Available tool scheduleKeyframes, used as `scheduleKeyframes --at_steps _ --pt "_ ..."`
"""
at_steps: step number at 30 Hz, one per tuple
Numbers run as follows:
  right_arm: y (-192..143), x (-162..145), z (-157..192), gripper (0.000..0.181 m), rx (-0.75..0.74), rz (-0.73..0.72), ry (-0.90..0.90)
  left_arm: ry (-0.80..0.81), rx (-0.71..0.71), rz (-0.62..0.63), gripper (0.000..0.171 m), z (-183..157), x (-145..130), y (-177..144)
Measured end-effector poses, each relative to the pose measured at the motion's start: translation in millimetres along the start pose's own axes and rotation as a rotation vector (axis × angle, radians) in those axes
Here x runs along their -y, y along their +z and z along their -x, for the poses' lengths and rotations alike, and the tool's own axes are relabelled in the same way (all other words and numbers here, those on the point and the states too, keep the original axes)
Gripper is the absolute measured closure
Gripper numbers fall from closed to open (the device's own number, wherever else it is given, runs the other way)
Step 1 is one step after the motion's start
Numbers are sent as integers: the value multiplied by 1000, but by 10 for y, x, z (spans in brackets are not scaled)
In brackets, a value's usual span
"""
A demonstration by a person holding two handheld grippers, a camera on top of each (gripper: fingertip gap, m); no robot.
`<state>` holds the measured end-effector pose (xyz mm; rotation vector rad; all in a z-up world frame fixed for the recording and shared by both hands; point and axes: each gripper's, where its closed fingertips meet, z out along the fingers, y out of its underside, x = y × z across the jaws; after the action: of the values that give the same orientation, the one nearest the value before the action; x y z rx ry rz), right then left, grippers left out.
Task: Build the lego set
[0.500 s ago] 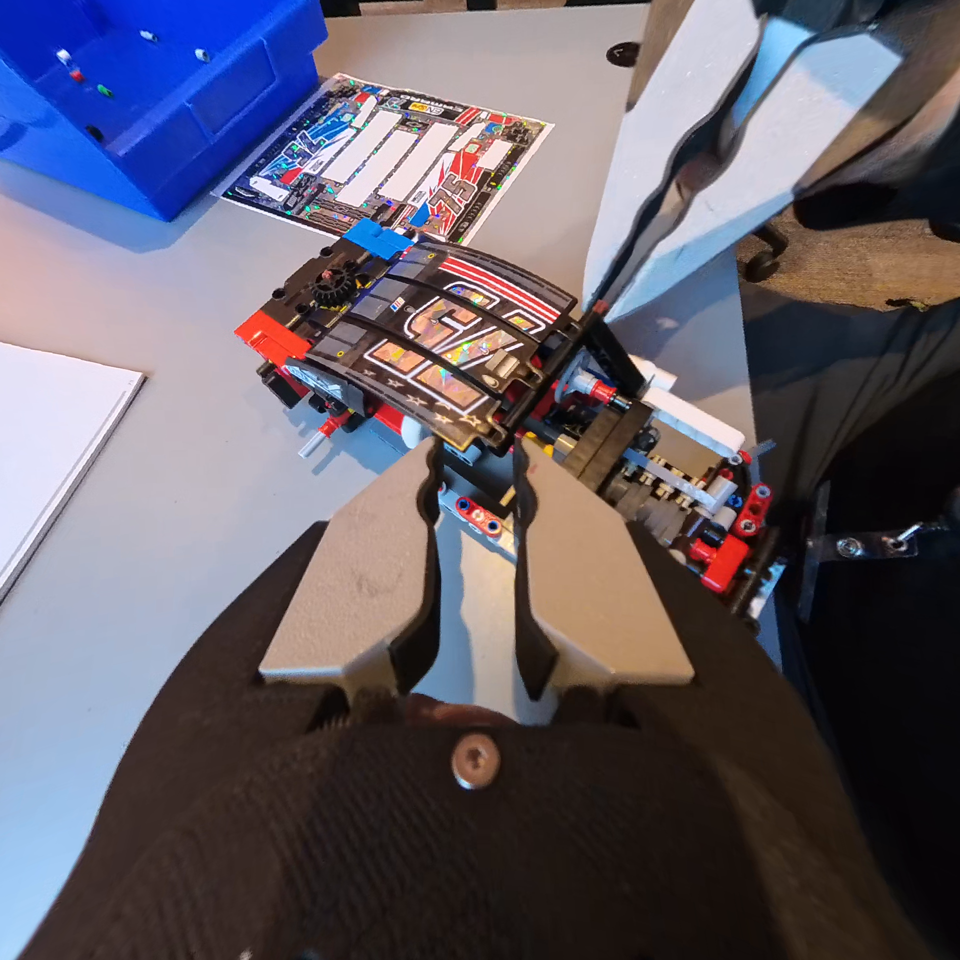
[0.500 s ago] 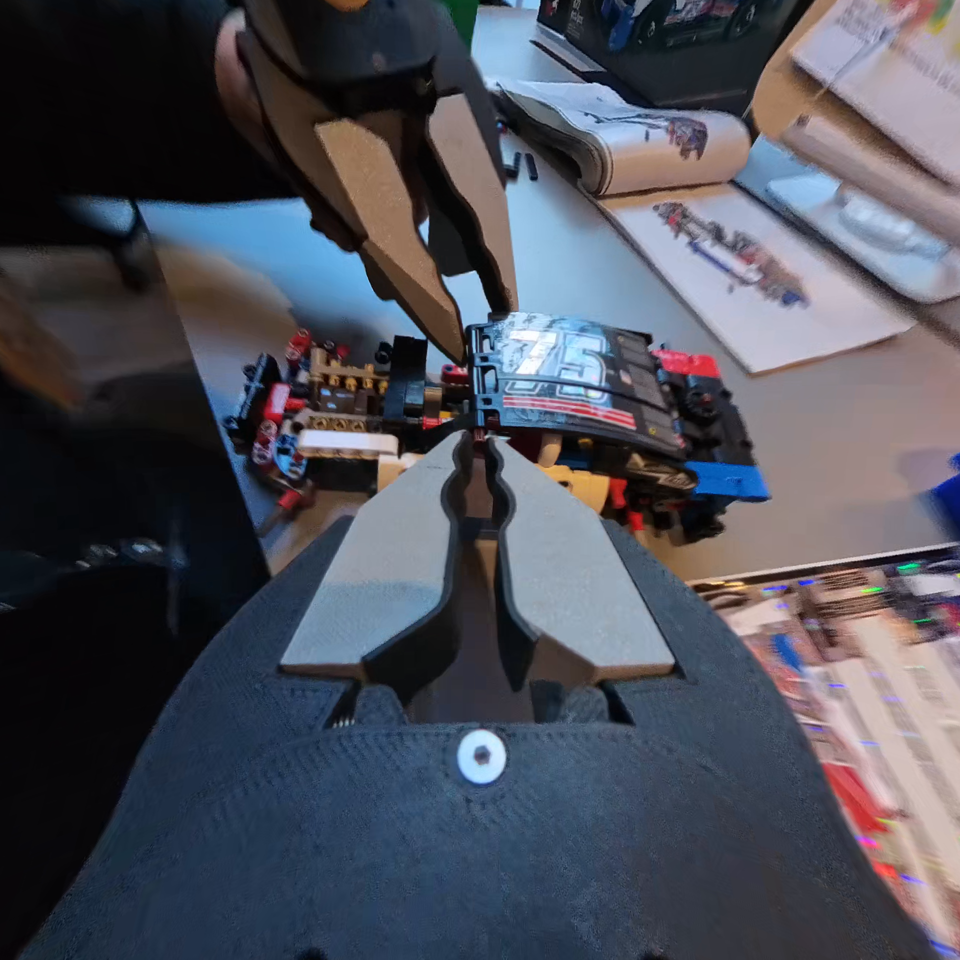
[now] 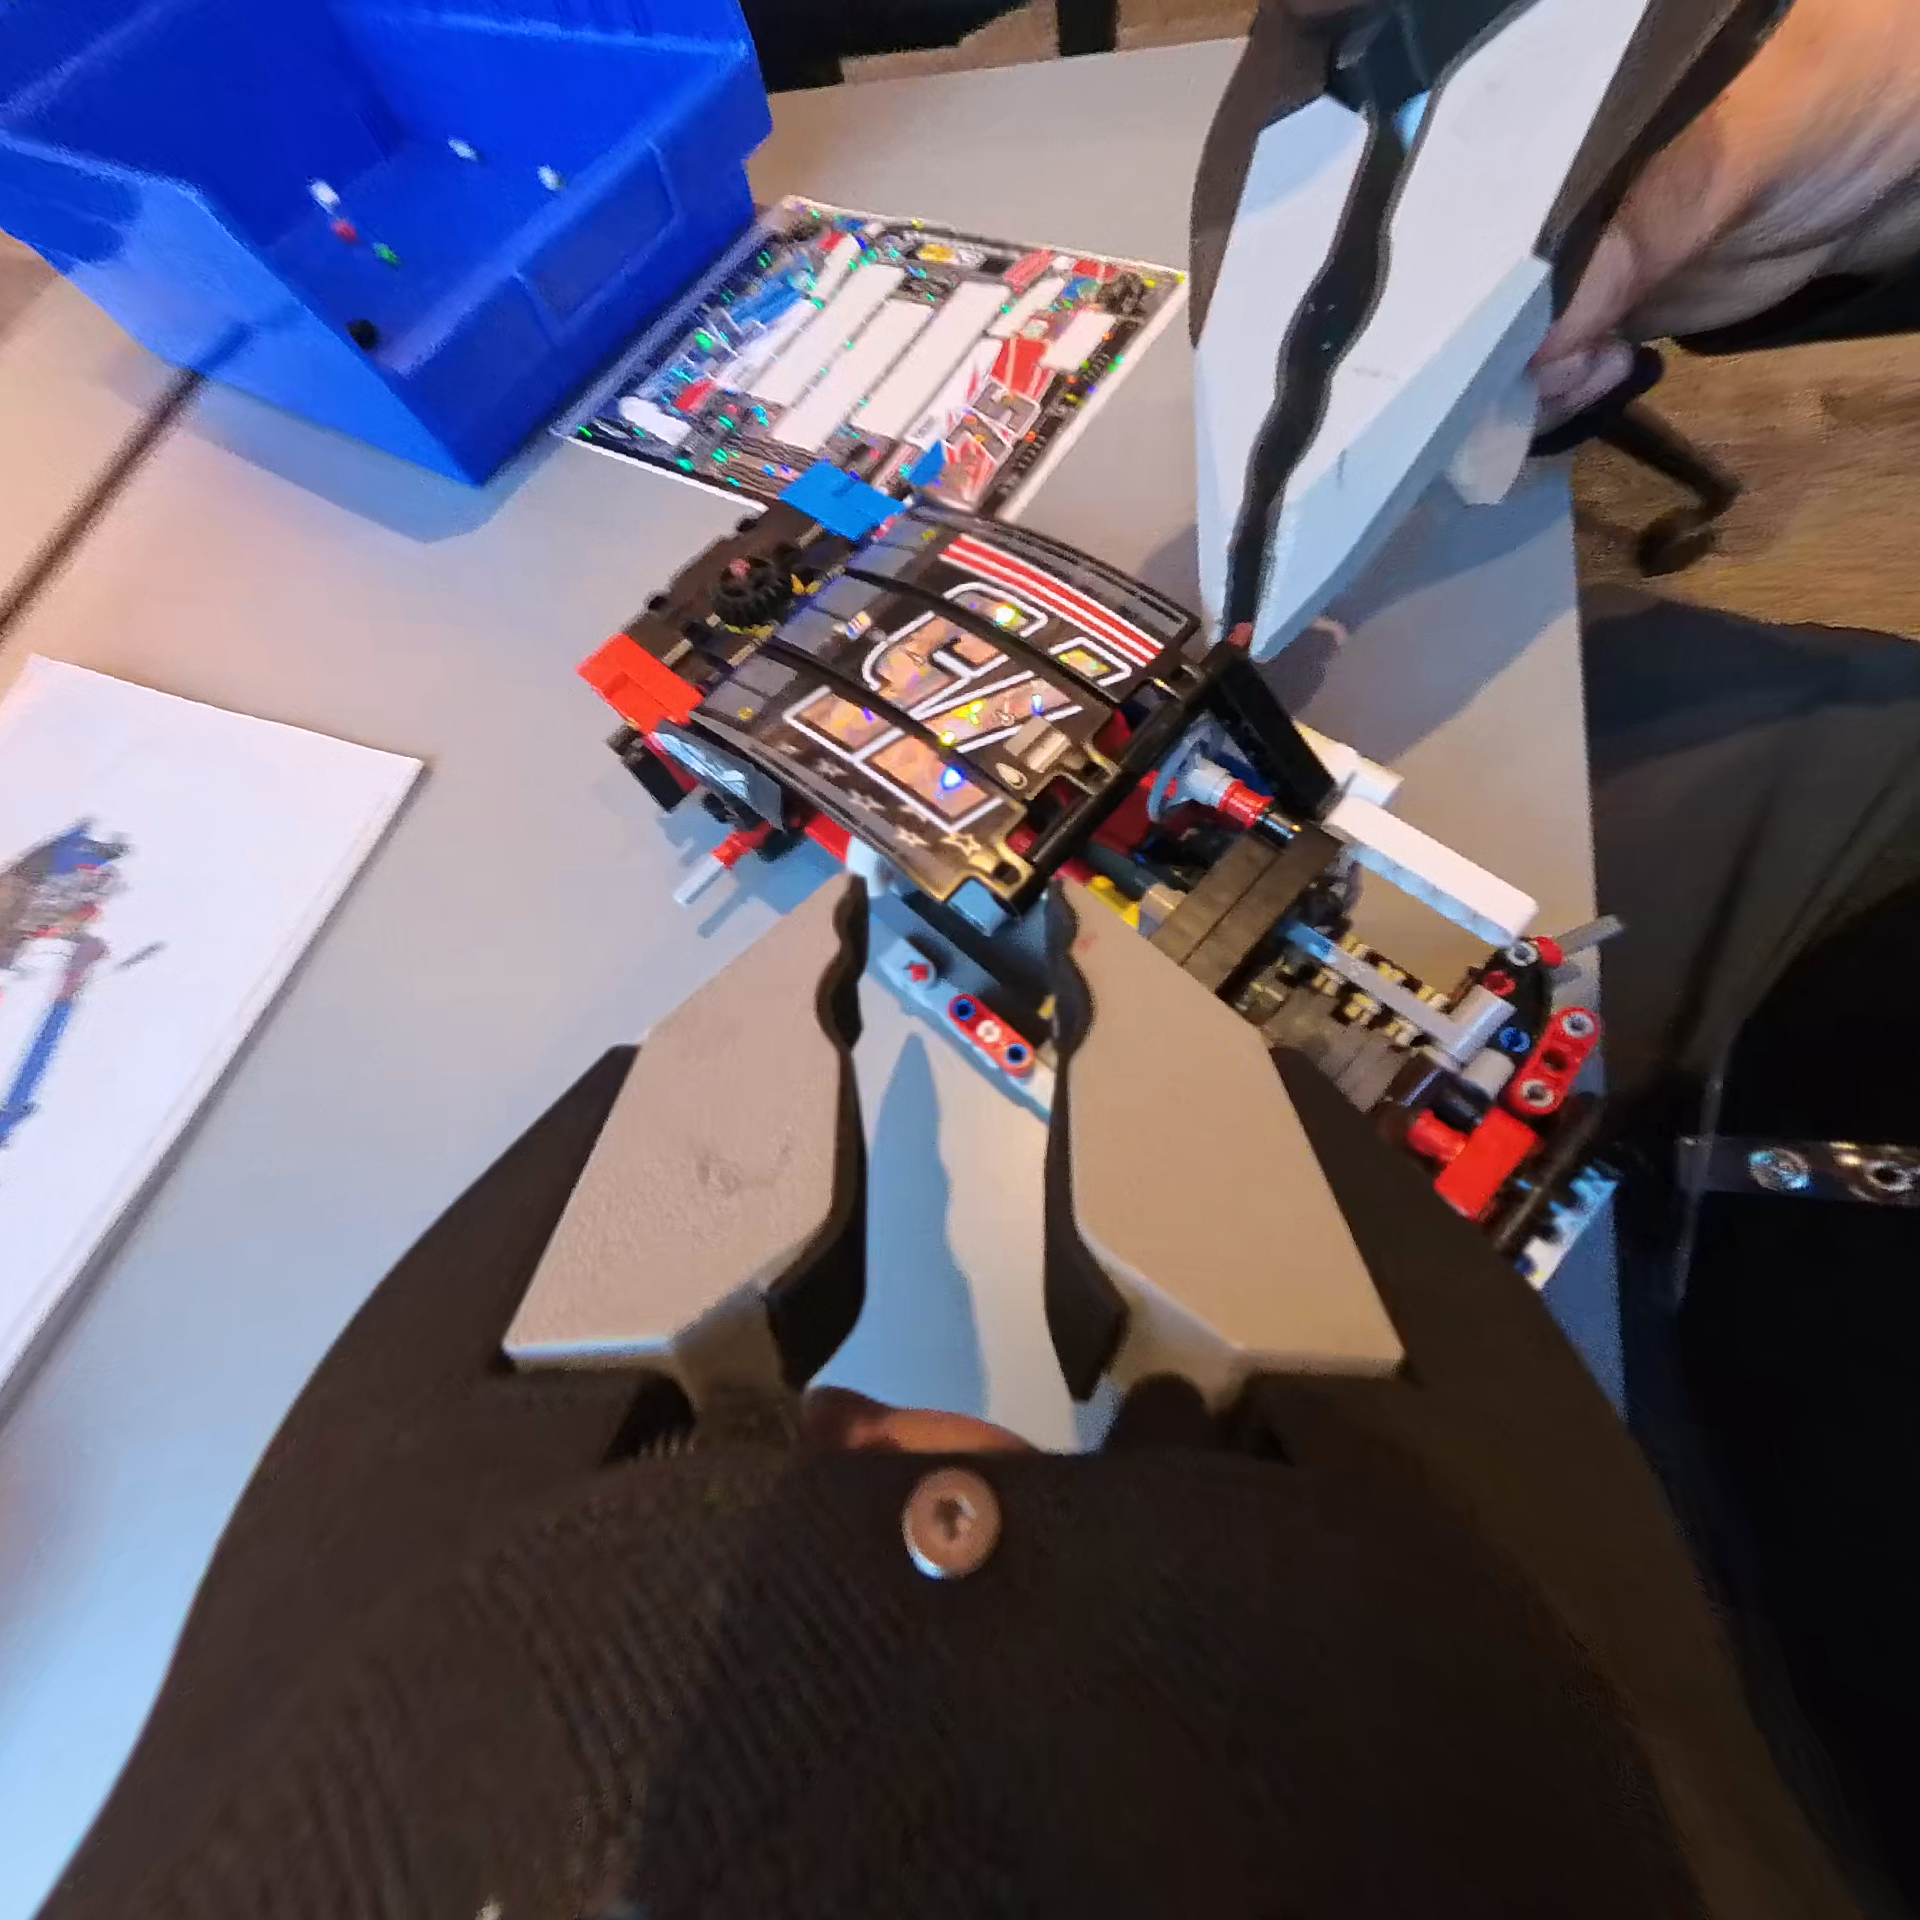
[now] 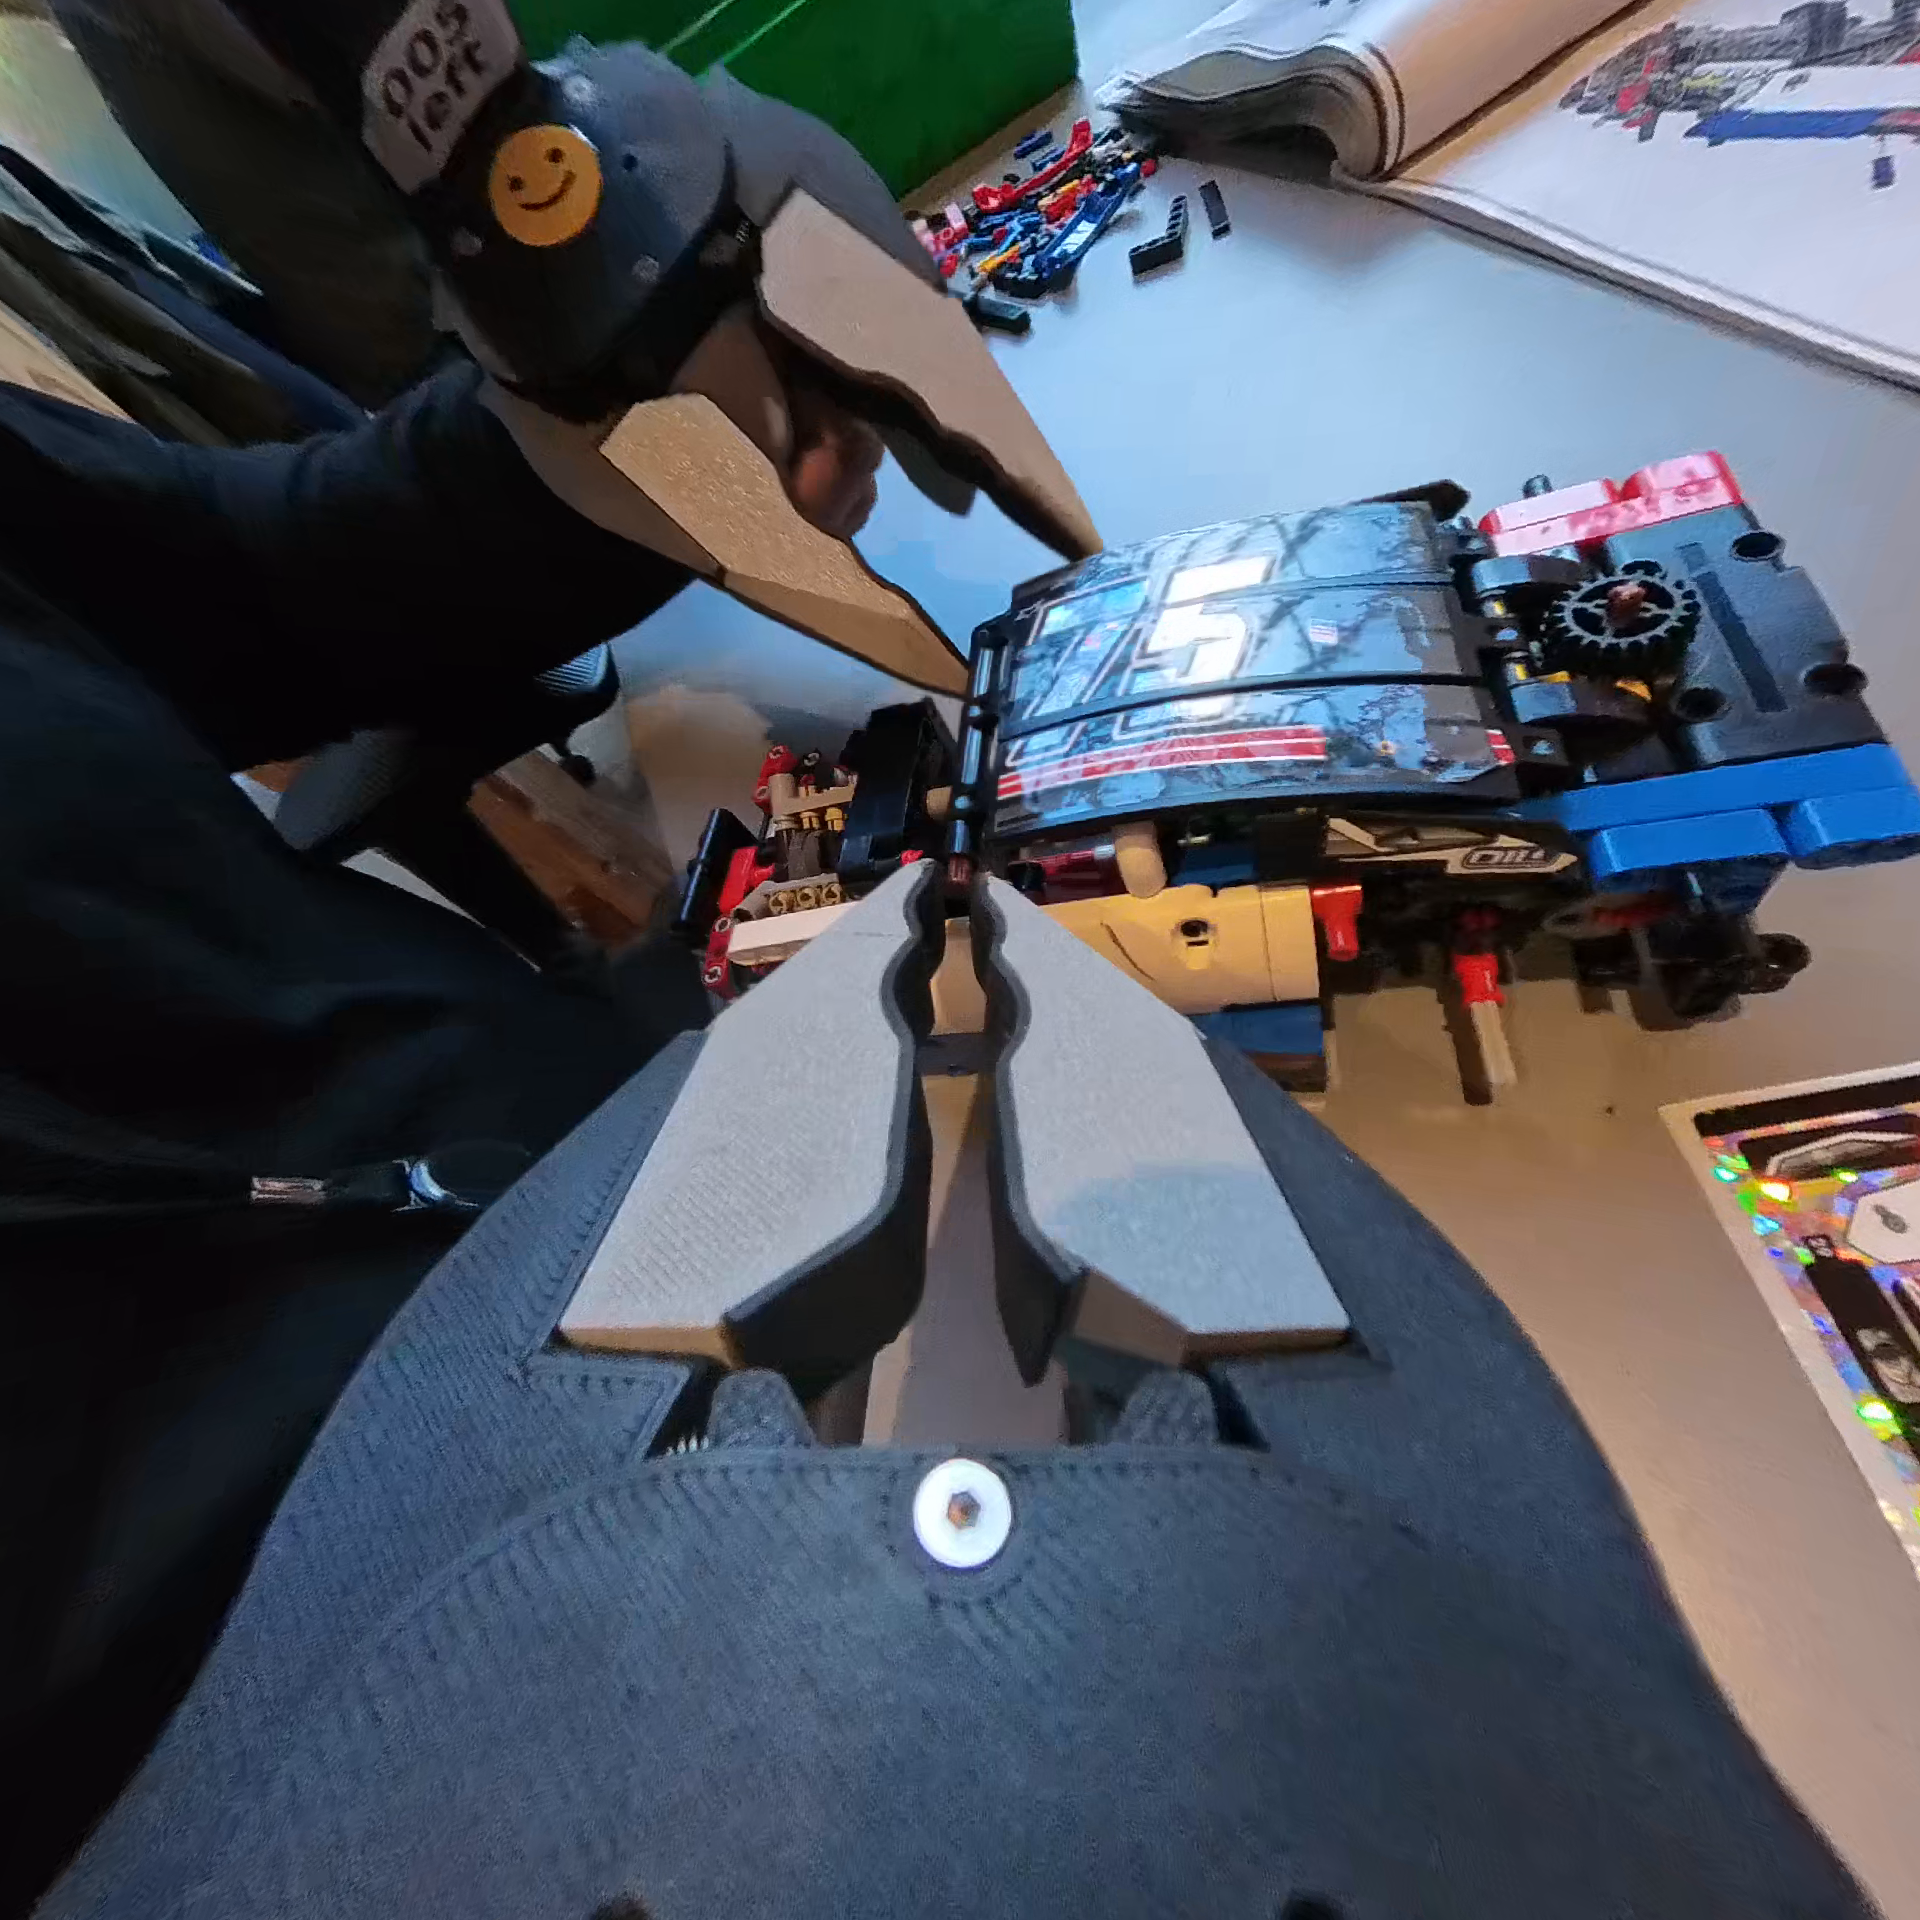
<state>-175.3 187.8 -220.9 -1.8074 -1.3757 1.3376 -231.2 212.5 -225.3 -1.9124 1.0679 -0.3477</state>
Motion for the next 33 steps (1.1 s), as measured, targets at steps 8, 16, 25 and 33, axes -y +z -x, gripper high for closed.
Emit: scheduleKeyframes --at_steps 8,16,25,33 --pt "-5 1 -13 179 -47 15 -70 343 3 19 150 -270 215 -14" --pt "-15 -2 -22 179 -54 16 -117 540 18 69 160 -333 234 124" --pt "-20 1 -54 178 -127 55 -337 684 63 102 167 -326 226 166" --pt "-23 7 -59 178 -155 61 -361 630 116 -23 167 -267 306 84"
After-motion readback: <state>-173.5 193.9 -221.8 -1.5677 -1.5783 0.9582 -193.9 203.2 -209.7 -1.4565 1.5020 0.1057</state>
